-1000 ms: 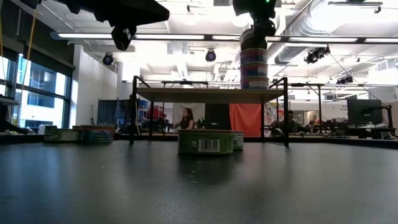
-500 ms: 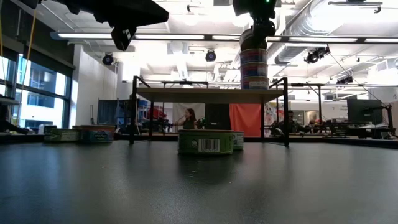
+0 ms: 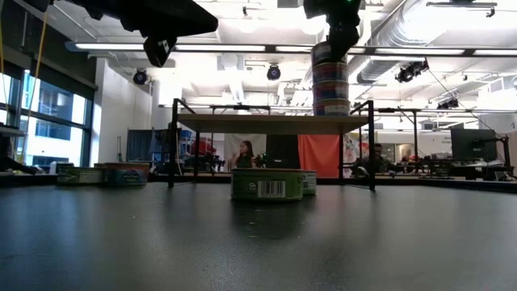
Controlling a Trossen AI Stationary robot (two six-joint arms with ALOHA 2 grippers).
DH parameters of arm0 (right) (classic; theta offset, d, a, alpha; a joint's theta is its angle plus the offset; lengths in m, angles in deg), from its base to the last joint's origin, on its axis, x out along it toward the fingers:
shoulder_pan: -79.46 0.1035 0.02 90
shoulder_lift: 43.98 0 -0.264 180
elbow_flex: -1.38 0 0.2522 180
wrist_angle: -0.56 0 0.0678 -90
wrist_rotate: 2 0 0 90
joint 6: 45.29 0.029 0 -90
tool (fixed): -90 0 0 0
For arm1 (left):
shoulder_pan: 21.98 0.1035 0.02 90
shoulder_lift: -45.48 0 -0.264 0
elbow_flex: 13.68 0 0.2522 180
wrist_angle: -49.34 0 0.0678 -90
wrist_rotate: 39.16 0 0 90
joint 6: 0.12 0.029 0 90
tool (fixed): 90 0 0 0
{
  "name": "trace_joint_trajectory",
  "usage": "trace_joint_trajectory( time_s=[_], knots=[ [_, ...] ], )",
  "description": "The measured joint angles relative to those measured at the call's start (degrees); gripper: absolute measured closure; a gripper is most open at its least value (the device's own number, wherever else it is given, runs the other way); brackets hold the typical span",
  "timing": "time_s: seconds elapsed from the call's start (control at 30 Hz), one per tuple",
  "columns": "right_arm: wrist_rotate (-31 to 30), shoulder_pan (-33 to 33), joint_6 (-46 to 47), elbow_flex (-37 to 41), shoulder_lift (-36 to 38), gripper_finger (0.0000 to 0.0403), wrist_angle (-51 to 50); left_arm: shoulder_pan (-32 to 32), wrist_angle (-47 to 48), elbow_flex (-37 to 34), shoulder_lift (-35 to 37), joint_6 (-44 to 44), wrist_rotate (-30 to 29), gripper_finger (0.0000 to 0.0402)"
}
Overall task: Stack canned seafood by type on shelf
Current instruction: Stack the blue tuna can on top of the blue tuna can
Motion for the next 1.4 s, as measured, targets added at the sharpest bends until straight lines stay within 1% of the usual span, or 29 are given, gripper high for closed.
trace_joint_trajectory(
  time_s=[0.07, 0.17, 0.37, 0.53, 0.7, 0.77, 0.87, 0.93, 1.0, 1.07, 1.13, 1.2, 1.27, 1.33, 1.4],
  knots=[
    [2.2, 0.1, 0.0, -1.6, 0.0, 0.0068, -0.2, 0.0, -0.2, 0.0, 0.0, 0.0, 0.0, 0.0401],
    [3.4, 0.0, 0.8, -4.4, 0.0, 0.0067, -0.3, 0.1, -0.2, 0.0, 0.0, 0.0, 0.0, 0.0401],
    [6.4, -1.6, 4.1, -8.4, 0.0, 0.0067, -3.6, 0.1, -0.2, 0.0, 0.0, 0.0, 0.0, 0.0401],
    [8.3, -1.9, 6.1, -8.7, 0.0, 0.0066, -6.3, 0.1, -0.2, 0.0, 0.0, 0.0, 0.0, 0.0401],
    [10.2, -1.1, 6.9, -8.7, 0.0, 0.0066, -5.2, 0.1, 0.0, 0.0, 0.7, 0.2, 0.5, 0.0401],
    [10.8, -0.4, 6.3, -8.9, 0.0, 0.0066, -4.4, 0.3, 0.1, 0.0, 2.6, 1.6, 3.2, 0.0401],
    [12.3, 0.3, 5.9, -11.1, 0.1, 0.0066, -4.1, 1.0, 0.3, 0.0, 8.0, 4.0, 7.7, 0.0401],
    [12.9, 0.9, 6.5, -13.5, 0.2, 0.0066, -4.0, 1.5, 2.2, 0.0, 12.5, 5.3, 8.2, 0.0401],
    [13.1, 1.5, 8.0, -16.4, 0.2, 0.0066, -3.8, 2.0, 4.7, 0.0, 17.0, 6.4, 6.7, 0.0402],
    [14.5, 2.1, 9.7, -19.1, 0.2, 0.0066, -2.9, 2.4, 8.9, 0.0, 21.5, 6.5, 3.0, 0.0401],
    [17.2, 2.6, 12.0, -21.7, 0.2, 0.0066, -2.3, 2.8, 14.0, 0.1, 25.1, 4.9, -2.1, 0.0401],
    [19.7, 3.3, 13.9, -23.3, 0.2, 0.0066, -1.7, 3.5, 20.5, 0.1, 28.0, 0.6, -7.6, 0.0401],
    [21.1, 4.1, 15.6, -24.1, 0.2, 0.0068, -1.4, 5.1, 30.0, 0.7, 30.1, -7.6, -11.1, 0.0401],
    [21.6, 5.1, 16.7, -24.2, 0.2, 0.0076, -1.9, 7.8, 43.4, 3.2, 30.5, -16.9, -11.4, 0.0402],
    [21.9, 6.3, 18.2, -23.6, 0.2, 0.009, -2.2, 11.7, 57.5, 6.5, 29.8, -22.8, -8.7, 0.0402]
  ],
)
